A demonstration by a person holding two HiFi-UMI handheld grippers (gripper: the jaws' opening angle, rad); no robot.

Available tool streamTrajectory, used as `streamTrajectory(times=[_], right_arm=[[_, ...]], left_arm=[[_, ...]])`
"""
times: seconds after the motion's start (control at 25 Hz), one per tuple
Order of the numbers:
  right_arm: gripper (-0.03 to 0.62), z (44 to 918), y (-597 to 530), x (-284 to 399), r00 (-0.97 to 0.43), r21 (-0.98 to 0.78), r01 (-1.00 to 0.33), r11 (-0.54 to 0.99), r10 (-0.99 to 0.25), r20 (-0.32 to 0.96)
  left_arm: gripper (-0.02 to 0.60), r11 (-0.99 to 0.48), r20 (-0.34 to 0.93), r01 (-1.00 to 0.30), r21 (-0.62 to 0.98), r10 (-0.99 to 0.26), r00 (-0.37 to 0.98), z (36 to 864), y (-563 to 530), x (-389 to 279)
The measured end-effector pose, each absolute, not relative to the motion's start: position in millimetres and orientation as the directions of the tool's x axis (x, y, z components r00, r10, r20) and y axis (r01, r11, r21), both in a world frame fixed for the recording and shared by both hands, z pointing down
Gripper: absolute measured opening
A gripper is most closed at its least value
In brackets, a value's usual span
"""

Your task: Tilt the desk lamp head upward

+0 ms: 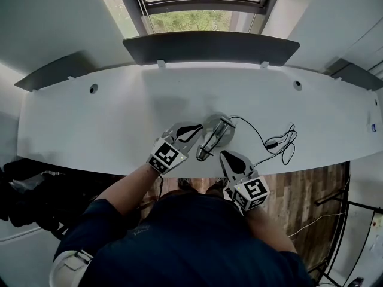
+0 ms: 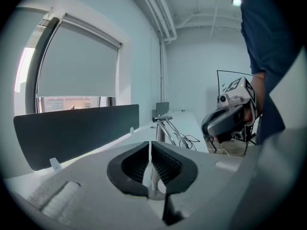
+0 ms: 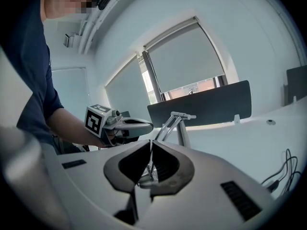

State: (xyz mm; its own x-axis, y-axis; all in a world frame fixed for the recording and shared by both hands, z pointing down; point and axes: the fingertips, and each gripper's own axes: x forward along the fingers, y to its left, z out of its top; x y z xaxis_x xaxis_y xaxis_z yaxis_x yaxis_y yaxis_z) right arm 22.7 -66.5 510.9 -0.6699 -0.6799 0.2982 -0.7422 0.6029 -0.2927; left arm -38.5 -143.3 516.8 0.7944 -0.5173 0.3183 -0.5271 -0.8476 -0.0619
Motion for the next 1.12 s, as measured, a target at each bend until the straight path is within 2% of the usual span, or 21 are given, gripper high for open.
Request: streamTrajectory(times=[0.08,0.24,0.4,0.52,0.84,1.12], right_arm=[[0.017,514.8,-68.9,23.5,-0.666,-0.296,-0.746,0.597,-0.681,0.305],[0.064,524.7,-76.6,25.8,-0.662,-0.309,-0.749,0.587,-0.679,0.316],[0.096,532.5,-84.3,21.5,-0.669,-0.327,-0.743,0.584,-0.669,0.324],[0.112,536.7,-87.5,17.0,-0.678,-0.342,-0.734,0.587,-0.658,0.327],[0.126,543.3,-91.9,12.5,-0.693,-0.374,-0.720,0.585,-0.643,0.326],[0.124,544.4,-102.2,8.6,-0.705,-0.389,-0.706,0.591,-0.636,0.314]], left_arm=[[0.008,-0.864,0.329,-0.497,-0.077,-0.493,0.806,523.4,-149.3,-33.1],[0.013,-0.894,0.366,-0.439,-0.091,-0.441,0.820,539.6,-163.9,-23.6],[0.069,-0.936,0.401,-0.338,-0.098,-0.348,0.848,554.7,-168.5,-9.8],[0.086,-0.957,0.399,-0.262,-0.123,-0.289,0.870,561.4,-173.4,-1.1],[0.086,-0.989,0.379,-0.018,-0.145,-0.072,0.923,567.5,-164.7,21.4],[0.106,-0.989,0.360,0.067,-0.129,0.016,0.933,558.4,-158.8,25.4]])
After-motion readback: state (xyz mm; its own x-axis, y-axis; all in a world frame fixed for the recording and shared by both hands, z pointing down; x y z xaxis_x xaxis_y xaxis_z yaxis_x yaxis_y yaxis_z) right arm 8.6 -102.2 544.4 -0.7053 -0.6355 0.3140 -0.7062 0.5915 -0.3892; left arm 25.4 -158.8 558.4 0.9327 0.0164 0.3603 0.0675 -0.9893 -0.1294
